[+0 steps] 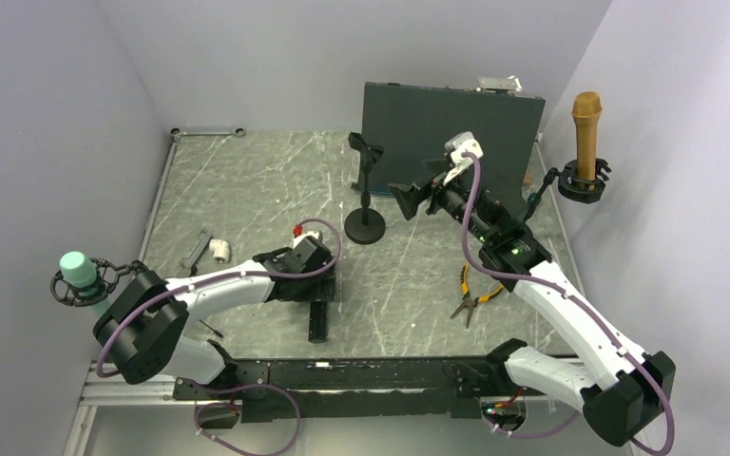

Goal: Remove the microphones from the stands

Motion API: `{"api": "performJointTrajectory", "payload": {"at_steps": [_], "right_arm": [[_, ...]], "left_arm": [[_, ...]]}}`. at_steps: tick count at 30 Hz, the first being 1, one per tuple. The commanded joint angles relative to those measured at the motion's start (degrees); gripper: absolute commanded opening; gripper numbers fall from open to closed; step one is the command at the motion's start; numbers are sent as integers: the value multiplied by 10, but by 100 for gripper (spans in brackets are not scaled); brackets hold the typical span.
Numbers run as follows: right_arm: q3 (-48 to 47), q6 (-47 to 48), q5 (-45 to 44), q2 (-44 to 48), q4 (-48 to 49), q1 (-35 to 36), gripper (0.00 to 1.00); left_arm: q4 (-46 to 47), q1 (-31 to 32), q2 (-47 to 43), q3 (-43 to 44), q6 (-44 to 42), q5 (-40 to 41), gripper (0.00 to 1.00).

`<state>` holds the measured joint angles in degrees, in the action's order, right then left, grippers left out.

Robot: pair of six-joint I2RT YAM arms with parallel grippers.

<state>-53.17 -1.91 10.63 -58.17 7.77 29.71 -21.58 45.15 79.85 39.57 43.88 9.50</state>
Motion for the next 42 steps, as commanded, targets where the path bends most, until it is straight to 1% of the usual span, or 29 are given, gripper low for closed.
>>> {"api": "performJointTrajectory", "payload": {"at_steps": [1,3,5,10,17,20,25,28,32,37,42], "right_arm": [[5,-13,-13,26,-6,-1,100],[8,-14,-18,31,-11,-1,100],[9,-15,-22,35,-18,-1,100],[9,-16,-25,40,-26,-1,100],[10,-25,-25,39,-32,-1,100],[8,-30,-21,37,-34,-1,100],[6,-37,-16,40,-32,-1,100],[7,-41,-13,42,-30,-1,100],[5,-44,-11,43,-33,-1,100],[7,-45,-10,43,-34,-1,100],[9,-47,-6,40,-32,-2,100]], "left_arm": [[-73,2,-26,22,-21,18,92],[-86,2,-42,39,-31,20,99],[-106,2,-56,61,-42,21,99],[-169,1,-90,123,-60,45,100],[-256,2,-172,189,-80,98,99],[-325,2,-202,239,-90,128,98],[-410,2,-249,334,-119,177,96],[-469,1,-263,397,-134,208,96],[-560,1,-263,489,-142,266,96],[-680,2,-258,590,-119,388,97],[-683,-15,-288,609,-153,458,96]]}}
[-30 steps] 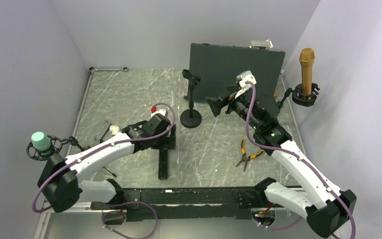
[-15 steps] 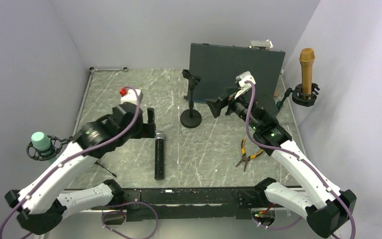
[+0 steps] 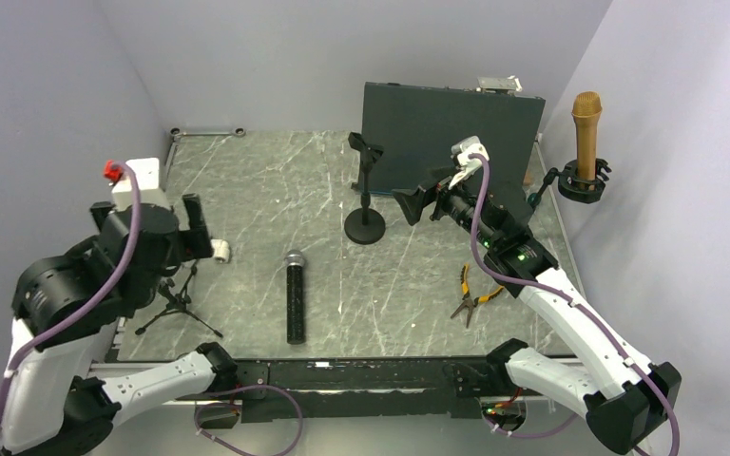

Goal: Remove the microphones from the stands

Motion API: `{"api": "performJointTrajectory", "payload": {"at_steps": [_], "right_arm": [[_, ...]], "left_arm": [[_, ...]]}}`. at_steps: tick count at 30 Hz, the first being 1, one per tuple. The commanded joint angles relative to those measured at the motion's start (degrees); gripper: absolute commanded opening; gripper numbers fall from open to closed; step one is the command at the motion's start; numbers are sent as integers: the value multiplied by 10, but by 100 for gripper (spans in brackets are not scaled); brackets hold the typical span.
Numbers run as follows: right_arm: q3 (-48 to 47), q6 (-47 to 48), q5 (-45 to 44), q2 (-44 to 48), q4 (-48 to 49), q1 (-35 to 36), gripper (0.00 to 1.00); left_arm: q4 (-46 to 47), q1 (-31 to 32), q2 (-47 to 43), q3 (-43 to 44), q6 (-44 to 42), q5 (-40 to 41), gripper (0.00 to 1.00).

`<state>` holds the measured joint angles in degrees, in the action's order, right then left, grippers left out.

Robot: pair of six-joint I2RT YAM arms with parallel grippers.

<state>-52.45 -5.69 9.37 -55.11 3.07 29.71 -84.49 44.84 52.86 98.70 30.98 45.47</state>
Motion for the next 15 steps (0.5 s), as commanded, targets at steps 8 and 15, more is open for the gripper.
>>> {"api": "performJointTrajectory", "payload": {"at_steps": [8,15], "right_arm": [[6,-11,11,3,22,-1,100],[8,-13,17,0,26,-1,100]], "left_arm": [[-54,-47,-70,-40,-10,250,99],[-38,-80,-91,-75,-24,339,99]]}}
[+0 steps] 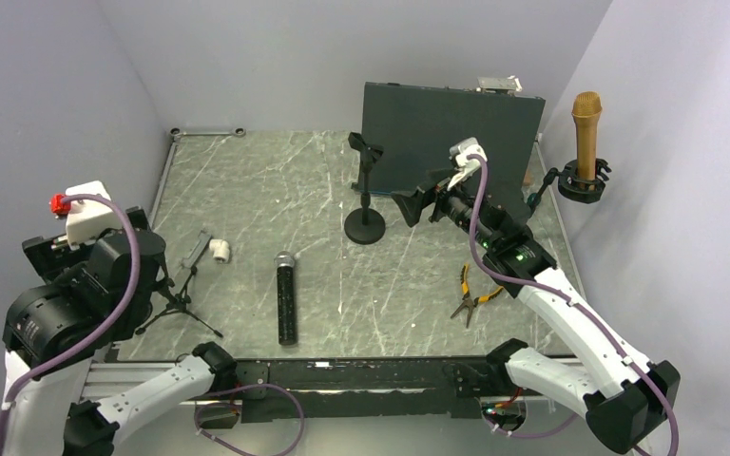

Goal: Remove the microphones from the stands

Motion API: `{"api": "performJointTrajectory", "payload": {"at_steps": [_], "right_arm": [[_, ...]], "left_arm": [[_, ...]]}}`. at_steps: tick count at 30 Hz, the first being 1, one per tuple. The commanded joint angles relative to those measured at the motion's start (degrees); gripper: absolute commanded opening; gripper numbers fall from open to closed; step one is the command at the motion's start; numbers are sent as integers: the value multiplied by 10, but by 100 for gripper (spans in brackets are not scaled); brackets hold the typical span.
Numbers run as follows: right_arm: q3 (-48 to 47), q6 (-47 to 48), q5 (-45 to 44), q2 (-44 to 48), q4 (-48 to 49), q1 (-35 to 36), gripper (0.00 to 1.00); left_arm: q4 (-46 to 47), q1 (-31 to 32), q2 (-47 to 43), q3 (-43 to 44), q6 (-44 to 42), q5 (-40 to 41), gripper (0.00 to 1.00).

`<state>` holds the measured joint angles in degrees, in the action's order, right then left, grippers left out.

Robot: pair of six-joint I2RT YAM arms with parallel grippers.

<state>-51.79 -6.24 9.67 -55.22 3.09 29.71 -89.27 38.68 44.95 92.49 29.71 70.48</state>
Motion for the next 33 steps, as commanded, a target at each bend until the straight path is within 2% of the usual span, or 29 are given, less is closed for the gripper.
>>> {"api": "performJointTrajectory", "payload": {"at_steps": [1,4,6,9,11,16,20,23,30,33], "right_arm": [[3,-8,14,0,27,-1,100],[5,-10,18,0,33,-1,100],[6,-11,21,-2,36,-1,100],[9,-10,23,-5,37,-1,100],[11,-10,24,-4,38,-1,100],[18,-12,34,1,48,-1,100],[20,-9,39,1,45,-1,100],[23,-8,38,1,43,-1,100],[23,-10,45,-2,49,-1,100],[21,-10,52,-7,50,-1,100]], "left_arm": [[28,-23,-20,-29,-25,101,99],[139,-35,-58,-95,-109,120,99],[265,-40,-95,-162,-239,123,99],[431,-58,-141,-241,-380,121,99],[481,-71,-155,-267,-414,112,99],[399,-121,-133,-285,-323,64,99],[442,-218,-114,-319,-334,-45,99],[399,-269,-74,-279,-272,-98,100],[417,-308,-37,-261,-263,-52,99],[399,-319,-23,-253,-233,-14,99]]}}
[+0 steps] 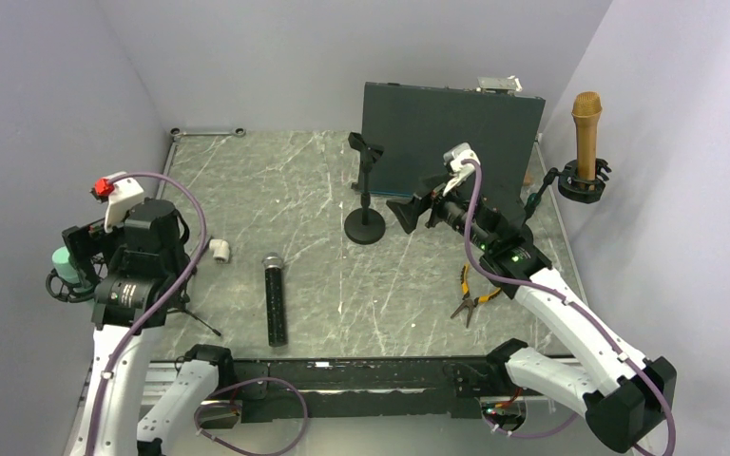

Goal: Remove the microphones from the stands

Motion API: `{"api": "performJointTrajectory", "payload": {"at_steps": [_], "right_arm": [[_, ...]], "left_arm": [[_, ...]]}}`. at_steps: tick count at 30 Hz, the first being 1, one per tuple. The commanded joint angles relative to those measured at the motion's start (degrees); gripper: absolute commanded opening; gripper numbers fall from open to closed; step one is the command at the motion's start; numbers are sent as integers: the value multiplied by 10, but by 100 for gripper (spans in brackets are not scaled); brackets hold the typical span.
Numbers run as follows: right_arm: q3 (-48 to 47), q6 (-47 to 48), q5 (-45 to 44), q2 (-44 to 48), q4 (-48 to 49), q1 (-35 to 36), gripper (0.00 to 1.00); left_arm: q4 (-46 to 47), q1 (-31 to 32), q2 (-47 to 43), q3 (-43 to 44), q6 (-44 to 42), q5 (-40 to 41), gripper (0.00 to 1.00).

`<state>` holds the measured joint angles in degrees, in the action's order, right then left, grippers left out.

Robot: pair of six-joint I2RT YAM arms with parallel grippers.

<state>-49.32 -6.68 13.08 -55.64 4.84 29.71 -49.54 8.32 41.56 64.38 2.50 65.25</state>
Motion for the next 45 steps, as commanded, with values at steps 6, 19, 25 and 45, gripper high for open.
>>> {"api": "performJointTrajectory", "payload": {"at_steps": [6,19,25,45], "right_arm": [[-4,-11,32,-14,38,-1,100],[-16,-18,58,-12,34,-1,100],[-12,-24,67,-12,41,-1,100],[-6,-23,62,-7,35,-1,100]], "left_arm": [[-83,-26,49,100,113,58,99],[-26,-155,47,52,131,26,100],[7,-184,40,12,141,12,95],[-14,-194,20,-14,221,52,67]]}}
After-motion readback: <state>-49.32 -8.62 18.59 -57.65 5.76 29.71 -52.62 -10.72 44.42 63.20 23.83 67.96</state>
